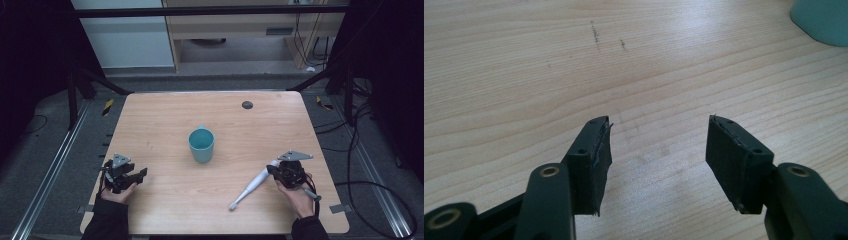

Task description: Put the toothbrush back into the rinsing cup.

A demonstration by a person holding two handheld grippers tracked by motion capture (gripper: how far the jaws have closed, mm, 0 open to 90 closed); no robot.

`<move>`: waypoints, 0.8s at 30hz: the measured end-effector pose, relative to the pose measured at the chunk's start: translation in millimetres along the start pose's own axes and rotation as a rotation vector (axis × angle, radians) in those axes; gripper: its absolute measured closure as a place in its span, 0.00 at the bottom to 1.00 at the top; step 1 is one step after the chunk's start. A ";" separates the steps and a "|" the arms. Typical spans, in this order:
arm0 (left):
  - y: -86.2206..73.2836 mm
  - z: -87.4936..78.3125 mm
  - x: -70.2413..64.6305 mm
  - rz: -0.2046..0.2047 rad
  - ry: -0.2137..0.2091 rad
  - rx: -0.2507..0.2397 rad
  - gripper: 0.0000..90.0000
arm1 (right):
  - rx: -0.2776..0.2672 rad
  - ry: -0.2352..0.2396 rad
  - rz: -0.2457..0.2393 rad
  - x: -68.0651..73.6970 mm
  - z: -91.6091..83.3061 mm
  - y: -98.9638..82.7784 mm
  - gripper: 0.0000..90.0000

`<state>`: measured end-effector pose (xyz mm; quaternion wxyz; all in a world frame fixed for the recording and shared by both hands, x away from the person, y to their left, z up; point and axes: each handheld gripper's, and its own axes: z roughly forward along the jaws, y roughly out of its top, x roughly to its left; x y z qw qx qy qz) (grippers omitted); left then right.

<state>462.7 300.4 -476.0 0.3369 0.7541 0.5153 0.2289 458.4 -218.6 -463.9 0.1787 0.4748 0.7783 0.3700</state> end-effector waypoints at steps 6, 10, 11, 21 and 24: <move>0.2 -0.7 0.0 0.005 0.006 -0.001 0.48 | 0.000 -0.044 0.022 -16.2 12.9 11.5 1.00; 0.1 -0.5 0.0 0.000 0.008 -0.004 0.49 | 0.026 -0.072 0.026 -24.5 23.1 16.5 1.00; 0.2 -0.4 0.2 0.005 0.009 -0.003 0.49 | 0.026 -0.077 0.028 -25.8 24.7 17.7 1.00; 0.3 -0.3 -0.4 0.005 0.009 -0.002 0.49 | 0.055 -0.080 0.038 -32.4 32.7 17.8 1.00; 0.3 -0.6 -0.4 0.004 0.009 -0.004 0.49 | 0.064 -0.084 0.026 -32.0 32.9 16.8 1.00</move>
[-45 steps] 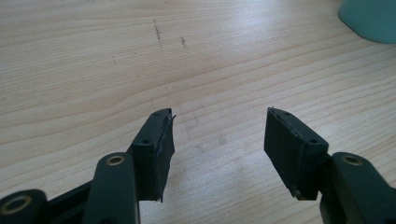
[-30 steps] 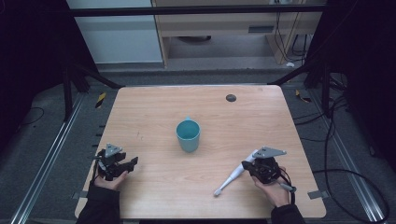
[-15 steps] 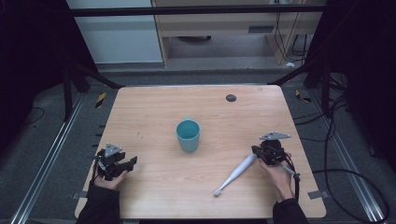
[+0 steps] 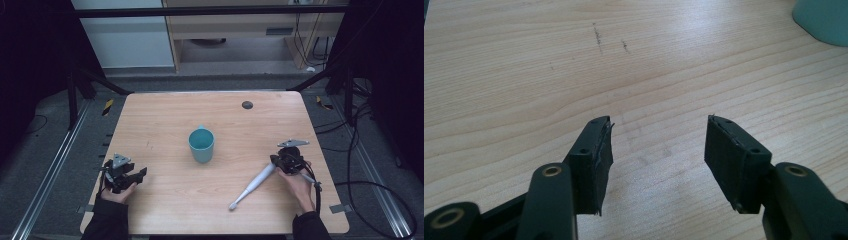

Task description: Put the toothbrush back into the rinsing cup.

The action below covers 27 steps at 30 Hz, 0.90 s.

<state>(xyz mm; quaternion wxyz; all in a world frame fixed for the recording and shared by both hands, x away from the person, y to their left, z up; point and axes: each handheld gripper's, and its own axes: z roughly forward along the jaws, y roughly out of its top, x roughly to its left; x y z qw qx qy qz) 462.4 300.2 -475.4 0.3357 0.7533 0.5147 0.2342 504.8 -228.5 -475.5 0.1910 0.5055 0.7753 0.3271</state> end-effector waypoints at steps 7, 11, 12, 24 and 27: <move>0.0 -0.3 0.0 0.000 0.001 -0.002 0.49 | 0.026 -0.014 -0.011 1.6 -0.7 -2.3 1.00; 0.0 -0.3 0.1 0.000 0.000 -0.001 0.49 | 0.033 -0.021 -0.008 1.3 -3.9 -4.3 1.00; 0.1 -0.5 0.0 0.001 -0.001 -0.001 0.49 | 0.034 -0.019 -0.008 1.3 -4.9 -5.3 1.00; 0.2 -1.2 -0.1 0.004 -0.001 -0.004 0.49 | 0.052 -0.018 -0.010 1.9 -16.3 -17.2 1.00; 0.2 -1.3 -0.2 0.002 -0.002 -0.005 0.49 | 0.060 -0.011 -0.011 2.8 -18.6 -20.7 1.00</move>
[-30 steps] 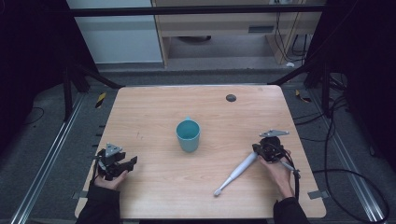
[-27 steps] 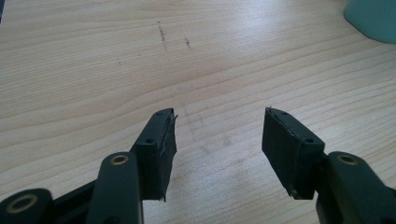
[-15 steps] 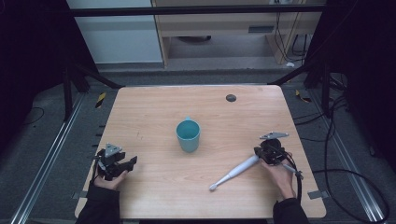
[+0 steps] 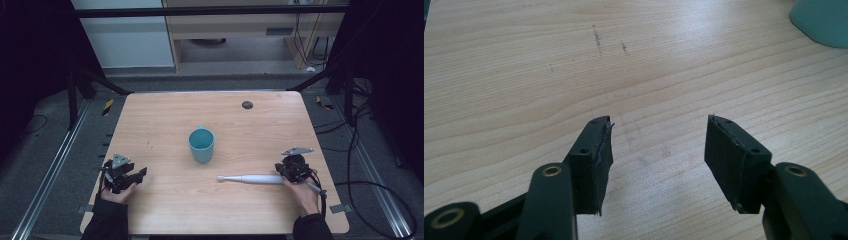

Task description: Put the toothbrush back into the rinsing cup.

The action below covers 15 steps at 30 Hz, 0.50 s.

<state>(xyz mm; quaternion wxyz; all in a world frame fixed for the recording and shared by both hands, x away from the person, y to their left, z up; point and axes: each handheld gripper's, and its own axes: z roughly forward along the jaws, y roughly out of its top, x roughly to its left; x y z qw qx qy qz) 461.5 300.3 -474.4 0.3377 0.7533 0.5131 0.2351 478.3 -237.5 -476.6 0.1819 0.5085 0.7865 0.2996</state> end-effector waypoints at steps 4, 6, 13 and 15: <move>-0.1 -0.3 0.2 -0.002 0.000 -0.001 0.49 | 0.005 0.001 -0.007 1.1 -3.9 -4.6 1.00; -0.1 -0.4 0.1 -0.002 0.001 -0.001 0.49 | 0.009 0.011 0.000 2.3 -5.4 -6.1 1.00; -0.3 -1.0 0.2 -0.003 0.001 -0.001 0.49 | 0.025 0.005 -0.018 7.4 -7.9 -9.7 1.00; -0.3 -1.1 0.2 -0.003 0.001 -0.002 0.49 | 0.028 0.006 -0.020 8.2 -8.0 -9.9 1.00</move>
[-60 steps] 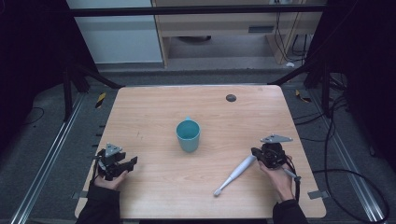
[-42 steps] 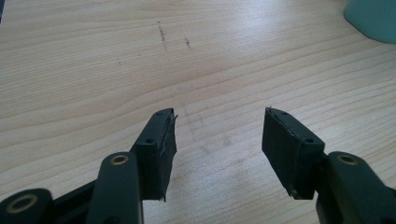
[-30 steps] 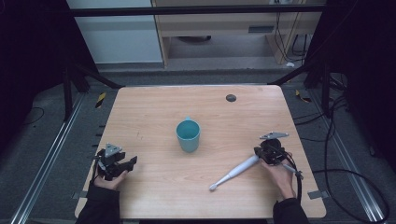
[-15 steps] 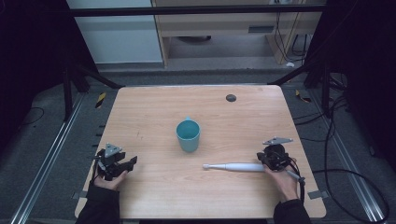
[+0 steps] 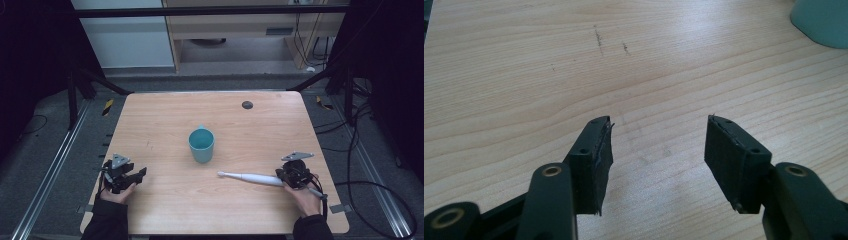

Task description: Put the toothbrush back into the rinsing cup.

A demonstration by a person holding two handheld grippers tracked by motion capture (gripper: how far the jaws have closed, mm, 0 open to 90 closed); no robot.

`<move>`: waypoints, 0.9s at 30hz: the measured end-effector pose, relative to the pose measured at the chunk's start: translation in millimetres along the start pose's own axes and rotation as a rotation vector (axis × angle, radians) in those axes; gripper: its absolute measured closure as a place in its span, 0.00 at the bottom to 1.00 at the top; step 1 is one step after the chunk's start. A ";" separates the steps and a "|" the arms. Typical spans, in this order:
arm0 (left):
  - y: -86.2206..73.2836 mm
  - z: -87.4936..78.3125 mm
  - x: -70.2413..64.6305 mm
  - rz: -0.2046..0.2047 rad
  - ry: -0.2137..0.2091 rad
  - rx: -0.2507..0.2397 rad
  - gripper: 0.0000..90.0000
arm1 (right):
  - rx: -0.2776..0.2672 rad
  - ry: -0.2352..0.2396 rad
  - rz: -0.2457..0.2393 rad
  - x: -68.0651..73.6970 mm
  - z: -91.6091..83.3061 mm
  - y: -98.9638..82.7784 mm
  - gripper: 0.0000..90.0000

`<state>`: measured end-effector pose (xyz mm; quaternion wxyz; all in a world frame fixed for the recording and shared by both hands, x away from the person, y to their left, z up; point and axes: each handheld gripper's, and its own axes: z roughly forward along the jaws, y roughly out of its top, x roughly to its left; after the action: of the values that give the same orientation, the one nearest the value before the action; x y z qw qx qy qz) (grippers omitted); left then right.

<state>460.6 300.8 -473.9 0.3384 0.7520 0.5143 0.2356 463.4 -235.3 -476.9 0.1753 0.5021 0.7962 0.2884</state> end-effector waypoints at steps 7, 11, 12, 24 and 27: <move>0.1 -0.3 -0.3 -0.002 0.001 -0.004 0.49 | 0.017 -0.002 -0.014 3.0 -1.8 -4.7 1.00; 0.0 -0.3 -0.3 -0.002 0.001 -0.003 0.49 | 0.019 -0.003 -0.012 3.6 -4.9 -8.6 1.00; 0.0 -0.4 -0.3 -0.001 0.000 -0.003 0.49 | 0.021 -0.004 -0.011 3.8 -5.5 -9.5 1.00; 0.1 -0.8 -0.1 0.002 0.000 -0.002 0.49 | 0.022 0.011 -0.013 7.7 -11.4 -17.4 1.00; 0.0 -0.8 -0.1 0.002 0.000 -0.002 0.49 | 0.022 0.018 -0.012 9.0 -13.3 -19.5 1.00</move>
<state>460.0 300.9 -473.4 0.3389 0.7520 0.5135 0.2365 438.3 -237.4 -479.0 0.1645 0.4964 0.8040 0.2829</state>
